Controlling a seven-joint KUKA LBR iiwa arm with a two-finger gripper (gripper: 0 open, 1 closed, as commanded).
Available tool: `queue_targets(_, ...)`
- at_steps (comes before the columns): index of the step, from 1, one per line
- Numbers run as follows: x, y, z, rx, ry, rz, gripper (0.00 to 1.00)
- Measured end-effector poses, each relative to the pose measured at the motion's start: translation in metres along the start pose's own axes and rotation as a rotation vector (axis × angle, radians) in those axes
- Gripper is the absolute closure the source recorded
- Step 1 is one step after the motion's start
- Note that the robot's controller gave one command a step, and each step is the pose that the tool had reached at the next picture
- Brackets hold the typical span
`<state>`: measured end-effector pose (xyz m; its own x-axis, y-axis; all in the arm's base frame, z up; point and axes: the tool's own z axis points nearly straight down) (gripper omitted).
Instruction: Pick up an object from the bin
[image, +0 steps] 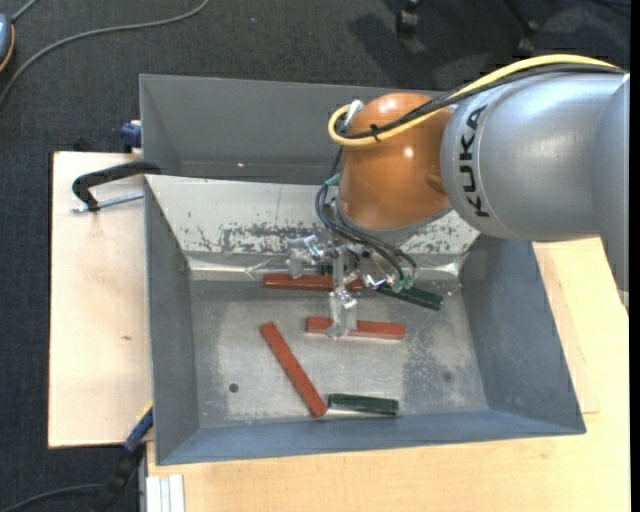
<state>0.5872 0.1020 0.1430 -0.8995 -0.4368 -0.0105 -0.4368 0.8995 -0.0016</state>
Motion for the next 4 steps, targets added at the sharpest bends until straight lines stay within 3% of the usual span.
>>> queue_targets(1,0.029,-0.018,0.076,-0.004,0.016,-0.014,0.0)
queue_targets(2,0.083,-0.101,0.071,0.0,0.011,-0.183,0.0)
queue_targets(3,0.081,-0.097,0.071,-0.003,0.008,-0.188,1.0)
queue_targets(4,0.082,-0.094,-0.056,-0.002,0.005,-0.158,1.0)
